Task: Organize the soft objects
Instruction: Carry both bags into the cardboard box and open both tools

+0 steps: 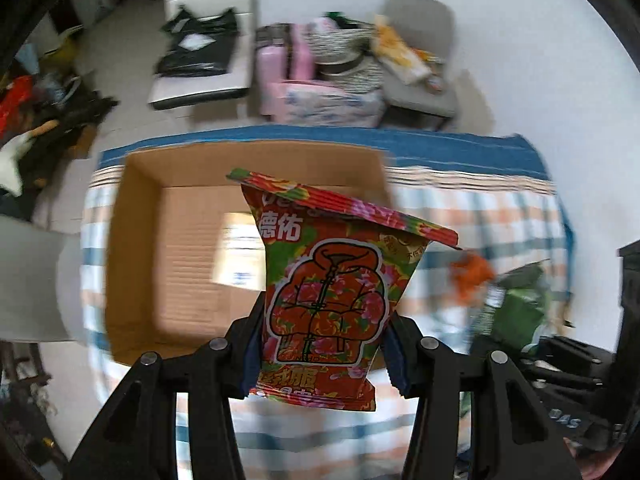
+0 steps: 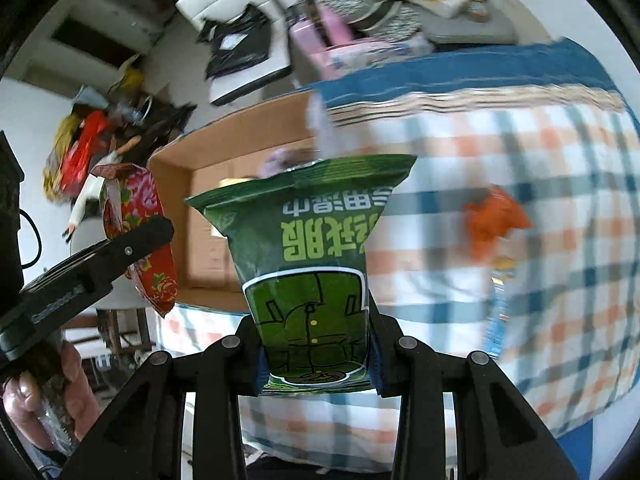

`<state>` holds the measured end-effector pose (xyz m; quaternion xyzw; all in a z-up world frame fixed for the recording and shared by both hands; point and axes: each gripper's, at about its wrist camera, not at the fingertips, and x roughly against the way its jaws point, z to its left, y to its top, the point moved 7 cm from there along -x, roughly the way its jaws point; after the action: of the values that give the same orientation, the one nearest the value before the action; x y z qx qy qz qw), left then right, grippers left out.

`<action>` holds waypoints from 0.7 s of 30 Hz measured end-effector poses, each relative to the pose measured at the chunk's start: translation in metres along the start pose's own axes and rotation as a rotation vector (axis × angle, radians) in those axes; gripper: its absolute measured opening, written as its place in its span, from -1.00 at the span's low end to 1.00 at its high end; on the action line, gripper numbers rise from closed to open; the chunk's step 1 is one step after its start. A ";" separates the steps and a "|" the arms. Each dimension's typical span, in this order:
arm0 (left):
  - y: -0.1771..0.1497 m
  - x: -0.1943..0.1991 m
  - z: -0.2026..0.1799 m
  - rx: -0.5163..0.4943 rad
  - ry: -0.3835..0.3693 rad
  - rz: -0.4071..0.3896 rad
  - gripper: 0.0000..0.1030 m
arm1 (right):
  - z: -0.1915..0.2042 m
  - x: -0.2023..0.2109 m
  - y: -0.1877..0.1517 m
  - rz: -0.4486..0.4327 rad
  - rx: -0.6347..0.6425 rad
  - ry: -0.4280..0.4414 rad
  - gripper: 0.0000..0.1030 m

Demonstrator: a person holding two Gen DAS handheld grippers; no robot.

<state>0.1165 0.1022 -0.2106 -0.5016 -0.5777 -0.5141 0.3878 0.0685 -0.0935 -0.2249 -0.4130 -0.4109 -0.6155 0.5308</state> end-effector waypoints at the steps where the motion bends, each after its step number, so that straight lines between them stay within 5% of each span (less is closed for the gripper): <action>1: 0.001 -0.005 0.012 0.008 0.016 0.003 -0.09 | 0.012 -0.008 0.003 0.011 0.009 -0.002 -0.24; 8: 0.033 -0.066 0.095 0.016 0.126 0.071 -0.09 | 0.063 -0.079 0.015 0.095 0.040 -0.066 -0.24; 21: 0.075 -0.166 0.120 -0.146 0.244 0.224 -0.09 | 0.061 -0.176 0.023 0.242 0.007 -0.200 -0.23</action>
<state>0.2303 0.1881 -0.3758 -0.5236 -0.4281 -0.5654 0.4722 0.1127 0.0171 -0.3695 -0.5169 -0.4110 -0.5016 0.5589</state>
